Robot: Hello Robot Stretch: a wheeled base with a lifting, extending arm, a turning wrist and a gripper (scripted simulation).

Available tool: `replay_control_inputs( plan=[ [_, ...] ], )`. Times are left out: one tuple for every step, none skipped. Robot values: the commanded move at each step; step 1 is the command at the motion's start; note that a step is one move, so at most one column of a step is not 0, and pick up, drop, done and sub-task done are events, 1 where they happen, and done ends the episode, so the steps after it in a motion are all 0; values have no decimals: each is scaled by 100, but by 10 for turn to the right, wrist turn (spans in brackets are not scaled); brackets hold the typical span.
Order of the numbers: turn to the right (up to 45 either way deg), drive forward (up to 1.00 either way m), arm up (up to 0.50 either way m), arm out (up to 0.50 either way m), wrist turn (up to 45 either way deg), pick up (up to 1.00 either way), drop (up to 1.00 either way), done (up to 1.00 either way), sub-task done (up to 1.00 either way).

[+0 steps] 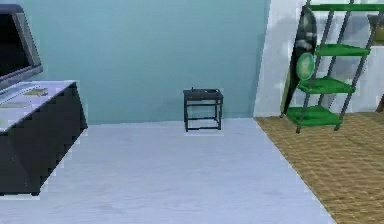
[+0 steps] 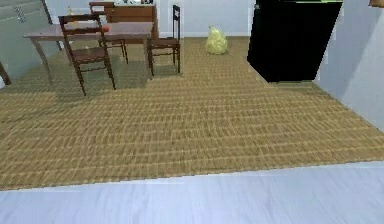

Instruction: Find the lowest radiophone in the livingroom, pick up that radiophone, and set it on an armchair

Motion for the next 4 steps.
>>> replay_control_inputs(
  plan=[
    [30, 0, 0, 0, 0, 0, 0, 0, 0],
    [0, 5, 0, 0, 0, 0, 0, 0, 0],
    [-60, 0, 0, 0, 0, 0, 0, 0, 0],
    [0, 100, 0, 0, 0, 0, 0, 0, 0]
  ],
)
